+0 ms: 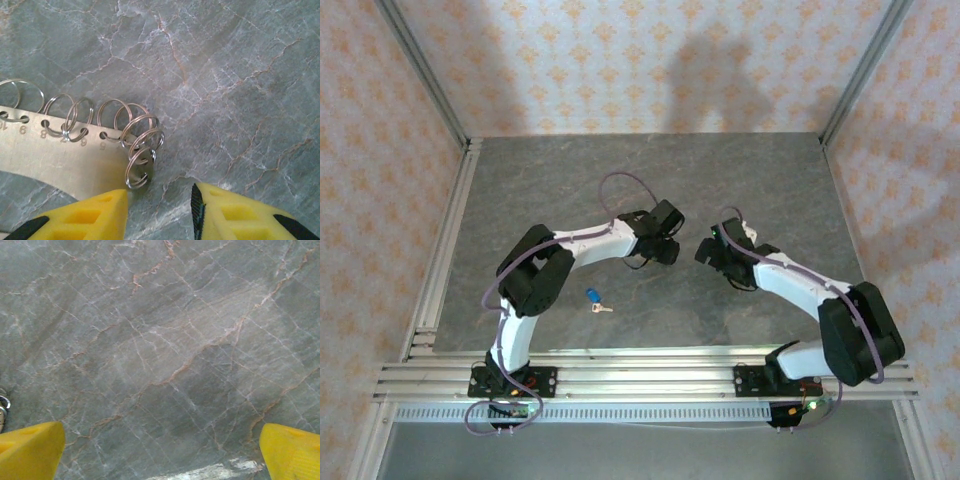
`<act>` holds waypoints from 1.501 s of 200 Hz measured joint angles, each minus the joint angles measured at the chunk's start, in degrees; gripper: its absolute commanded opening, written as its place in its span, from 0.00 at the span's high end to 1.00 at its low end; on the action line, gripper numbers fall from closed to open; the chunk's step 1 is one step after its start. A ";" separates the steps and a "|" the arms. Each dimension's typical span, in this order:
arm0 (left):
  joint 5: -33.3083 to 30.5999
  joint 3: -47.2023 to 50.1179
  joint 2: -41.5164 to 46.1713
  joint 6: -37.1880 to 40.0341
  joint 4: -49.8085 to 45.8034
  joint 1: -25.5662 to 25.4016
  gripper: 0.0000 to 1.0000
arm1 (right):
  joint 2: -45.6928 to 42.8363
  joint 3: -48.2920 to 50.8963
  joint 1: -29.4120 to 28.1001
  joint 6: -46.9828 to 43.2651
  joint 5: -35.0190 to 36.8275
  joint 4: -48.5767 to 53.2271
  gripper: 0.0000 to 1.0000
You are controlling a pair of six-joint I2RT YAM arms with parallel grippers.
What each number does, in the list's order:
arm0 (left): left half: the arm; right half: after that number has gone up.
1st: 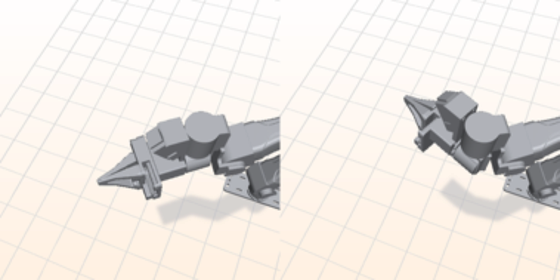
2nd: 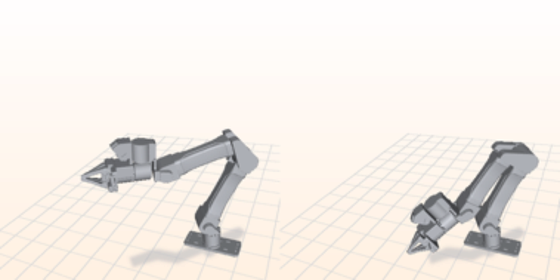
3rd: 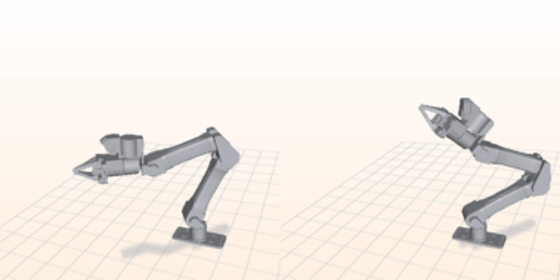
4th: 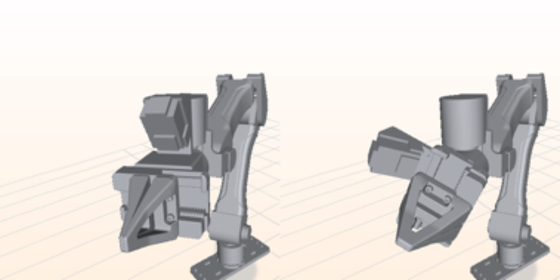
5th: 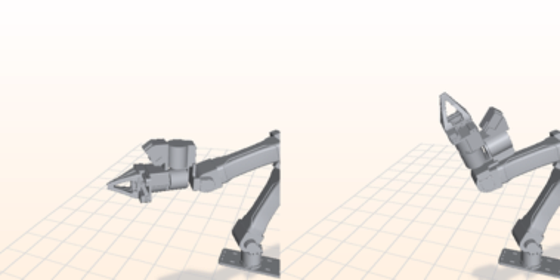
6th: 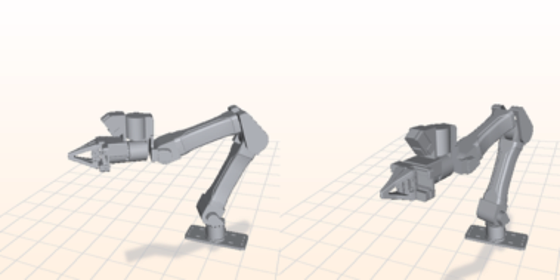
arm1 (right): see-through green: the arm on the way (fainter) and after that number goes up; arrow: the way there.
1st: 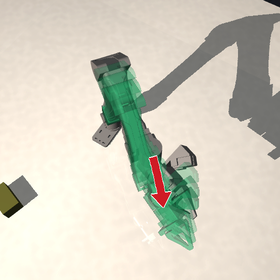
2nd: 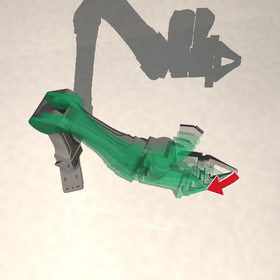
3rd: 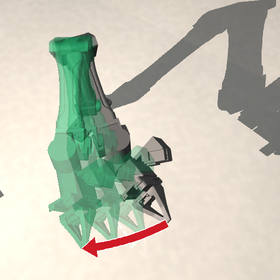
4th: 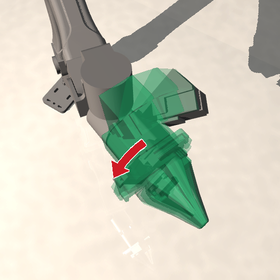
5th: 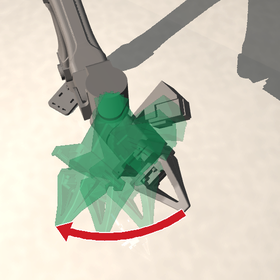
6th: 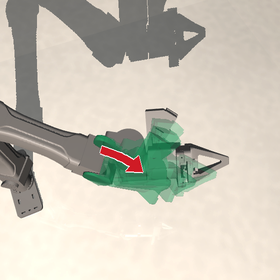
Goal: Put the keys on the keyring
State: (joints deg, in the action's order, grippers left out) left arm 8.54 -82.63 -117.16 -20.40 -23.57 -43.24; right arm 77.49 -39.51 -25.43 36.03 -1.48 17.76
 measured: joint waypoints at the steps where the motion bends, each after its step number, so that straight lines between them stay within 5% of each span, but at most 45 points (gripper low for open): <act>1: -0.02 -0.09 -0.07 0.00 0.02 0.00 0.62 | 0.00 -0.02 0.00 0.00 0.00 -0.07 0.00; 66: 0.00 -2.23 -1.22 0.72 0.09 0.00 0.70 | -0.52 0.00 0.00 0.00 -0.04 -0.90 0.00; 148: -4.04 0.46 -1.22 0.24 1.68 0.00 0.60 | -0.52 0.00 0.00 -0.02 -0.52 -1.46 0.00; 300: -1.20 0.68 -1.22 -1.33 5.33 0.00 0.65 | -0.52 0.20 0.00 0.00 -1.38 -2.73 0.01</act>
State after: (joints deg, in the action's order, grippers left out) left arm 7.33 -81.95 -118.39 -21.74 -18.24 -43.24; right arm 76.97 -39.31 -25.43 36.03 -2.85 15.03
